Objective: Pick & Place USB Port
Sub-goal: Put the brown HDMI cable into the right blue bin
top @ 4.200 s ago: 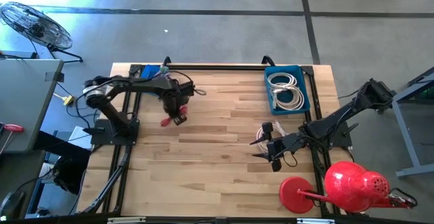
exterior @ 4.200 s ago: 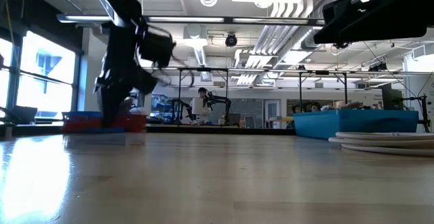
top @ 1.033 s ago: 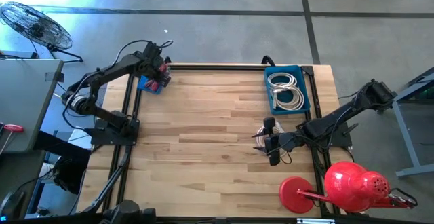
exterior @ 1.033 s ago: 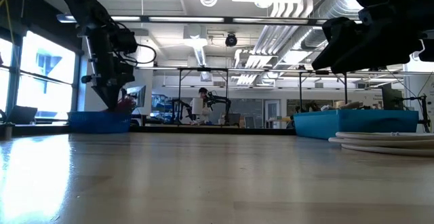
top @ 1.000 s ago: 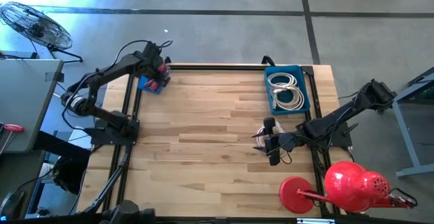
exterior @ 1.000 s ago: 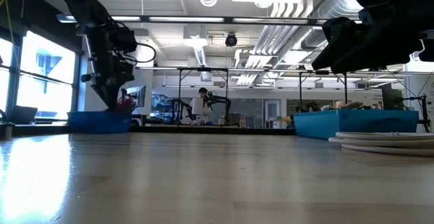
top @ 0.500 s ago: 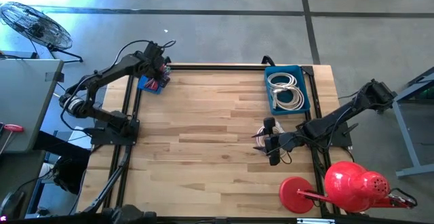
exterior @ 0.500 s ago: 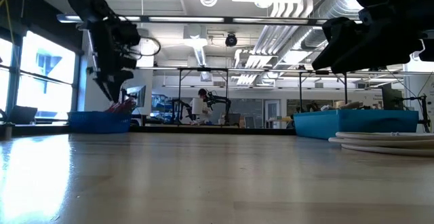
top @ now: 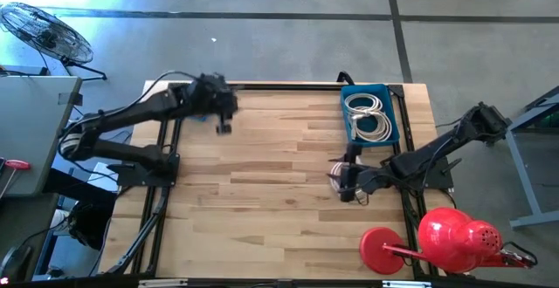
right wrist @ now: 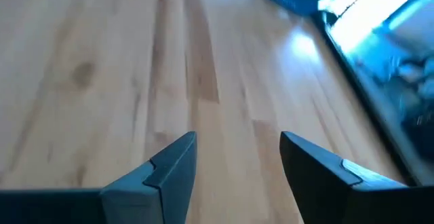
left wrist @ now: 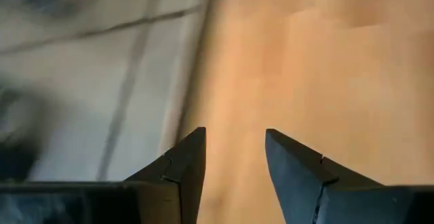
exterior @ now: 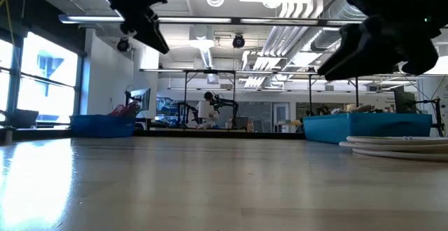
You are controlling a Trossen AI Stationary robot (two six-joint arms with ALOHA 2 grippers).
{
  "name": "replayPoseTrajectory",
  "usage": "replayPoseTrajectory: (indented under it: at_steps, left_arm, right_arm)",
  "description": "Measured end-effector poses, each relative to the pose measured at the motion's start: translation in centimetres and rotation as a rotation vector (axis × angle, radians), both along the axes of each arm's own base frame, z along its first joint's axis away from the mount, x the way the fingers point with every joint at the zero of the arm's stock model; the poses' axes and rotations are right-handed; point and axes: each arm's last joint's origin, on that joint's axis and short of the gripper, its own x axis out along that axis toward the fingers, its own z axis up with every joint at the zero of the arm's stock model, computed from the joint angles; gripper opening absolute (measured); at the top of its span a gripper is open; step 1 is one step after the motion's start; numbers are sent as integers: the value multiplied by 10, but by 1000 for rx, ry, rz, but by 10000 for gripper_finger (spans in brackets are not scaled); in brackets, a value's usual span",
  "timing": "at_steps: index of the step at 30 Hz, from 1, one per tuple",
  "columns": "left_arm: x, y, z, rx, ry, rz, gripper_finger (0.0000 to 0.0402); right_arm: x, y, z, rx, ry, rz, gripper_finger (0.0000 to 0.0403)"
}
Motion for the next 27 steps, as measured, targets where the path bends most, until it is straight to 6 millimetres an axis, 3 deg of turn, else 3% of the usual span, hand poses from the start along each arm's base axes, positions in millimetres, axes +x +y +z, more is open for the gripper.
replayPoseTrajectory:
  at_steps: [7, 16, 27]
  left_arm:
    - [16, -56, -13, -174, 91, -360, 147]
    - [39, -100, -40, -242, 239, -479, 147]
    - [50, -120, -61, -269, 358, -504, 147]
  right_arm:
    - [-7, -8, -14, 247, 135, -68, 204]
    - [-14, 1, -21, 685, 290, -48, 204]
    - [-34, -3, -34, 672, 387, -353, 204]
